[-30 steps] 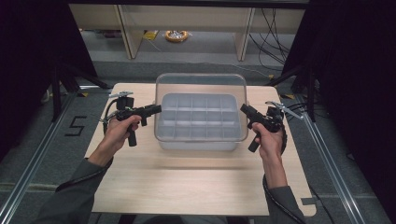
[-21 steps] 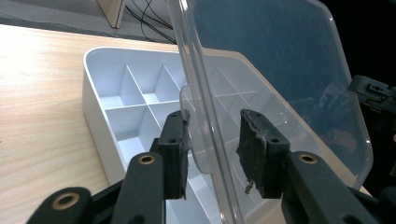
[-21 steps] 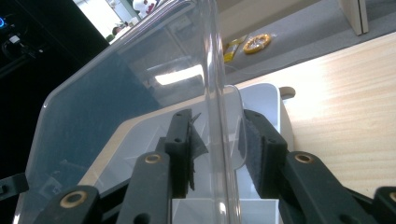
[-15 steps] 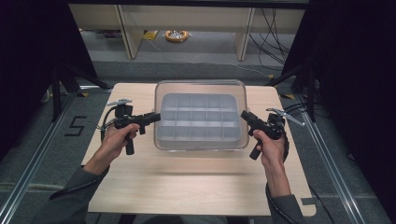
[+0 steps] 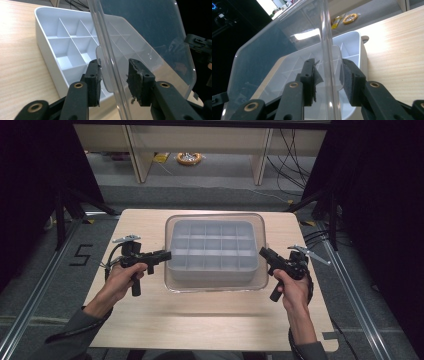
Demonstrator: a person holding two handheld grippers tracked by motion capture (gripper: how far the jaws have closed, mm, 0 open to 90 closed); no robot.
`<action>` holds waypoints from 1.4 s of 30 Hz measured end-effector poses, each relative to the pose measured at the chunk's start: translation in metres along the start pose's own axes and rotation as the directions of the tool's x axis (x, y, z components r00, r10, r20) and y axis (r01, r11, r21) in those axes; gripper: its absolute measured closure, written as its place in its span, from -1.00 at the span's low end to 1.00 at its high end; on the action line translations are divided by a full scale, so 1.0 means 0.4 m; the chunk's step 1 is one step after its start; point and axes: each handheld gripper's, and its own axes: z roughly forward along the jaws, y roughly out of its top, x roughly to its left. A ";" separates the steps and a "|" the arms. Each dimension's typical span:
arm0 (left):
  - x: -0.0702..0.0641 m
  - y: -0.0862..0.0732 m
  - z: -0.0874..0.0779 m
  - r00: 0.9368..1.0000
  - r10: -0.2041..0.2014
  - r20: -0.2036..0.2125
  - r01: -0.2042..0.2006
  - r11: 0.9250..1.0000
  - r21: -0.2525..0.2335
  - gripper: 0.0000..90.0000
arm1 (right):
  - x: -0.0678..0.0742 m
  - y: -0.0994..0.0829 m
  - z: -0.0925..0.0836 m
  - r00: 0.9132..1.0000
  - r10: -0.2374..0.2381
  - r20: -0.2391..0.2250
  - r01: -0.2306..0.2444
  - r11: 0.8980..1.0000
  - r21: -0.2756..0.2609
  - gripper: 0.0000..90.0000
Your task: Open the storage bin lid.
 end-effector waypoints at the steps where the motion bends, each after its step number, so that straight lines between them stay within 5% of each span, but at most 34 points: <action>1: -0.003 -0.005 -0.004 1.000 -0.003 0.006 0.003 1.000 -0.001 0.38 | -0.004 -0.008 -0.008 1.000 0.011 -0.006 -0.011 1.000 0.006 0.46; 26: -0.018 -0.148 -0.053 0.997 -0.009 0.077 0.002 0.996 0.085 0.35 | -0.003 -0.134 -0.088 0.999 0.025 -0.027 -0.023 0.997 0.079 0.43; 42: -0.020 -0.202 -0.068 0.997 -0.004 0.073 -0.006 0.992 0.123 0.33 | -0.004 -0.196 -0.119 0.999 0.027 -0.029 -0.024 0.994 0.109 0.42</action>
